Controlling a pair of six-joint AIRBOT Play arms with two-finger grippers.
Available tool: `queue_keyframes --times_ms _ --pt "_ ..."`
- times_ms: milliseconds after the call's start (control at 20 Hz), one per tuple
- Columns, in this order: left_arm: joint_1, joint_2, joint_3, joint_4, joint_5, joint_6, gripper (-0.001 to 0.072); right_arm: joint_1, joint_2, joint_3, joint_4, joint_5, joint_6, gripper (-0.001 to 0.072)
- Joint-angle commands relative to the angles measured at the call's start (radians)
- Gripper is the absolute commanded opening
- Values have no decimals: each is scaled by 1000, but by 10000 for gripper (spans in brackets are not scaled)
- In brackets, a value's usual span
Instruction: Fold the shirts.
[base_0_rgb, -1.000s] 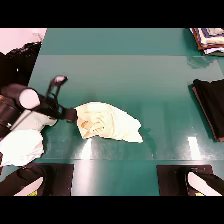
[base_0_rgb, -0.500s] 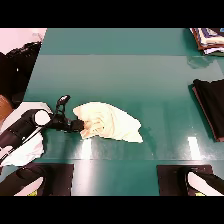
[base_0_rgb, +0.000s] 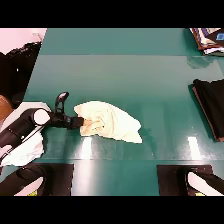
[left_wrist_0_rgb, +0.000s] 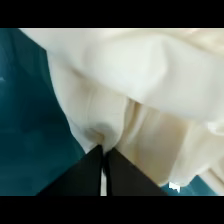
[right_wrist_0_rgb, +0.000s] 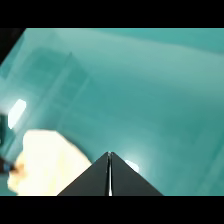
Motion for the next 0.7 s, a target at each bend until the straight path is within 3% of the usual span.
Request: queue_keyframes --times_ms 0,150,350,400,450,500,650 --pt "1 2 150 165 -90 -1 23 1 0 0 -80 126 1 15" --pt "1 2 277 251 -120 -1 23 0 35 -108 -172 137 14 15" --pt "0 2 325 261 -109 -1 23 1 144 -528 -170 12 14 19" --pt "0 2 325 261 -115 -1 23 1 166 -658 -168 -44 14 121" --pt "0 2 325 261 -117 -1 23 2 178 -774 -153 -88 14 393" --pt "0 2 325 261 -117 -1 23 6 178 -884 -117 -113 14 470" --pt "0 1 325 260 -116 -1 23 78 114 -1143 75 -161 -79 437"
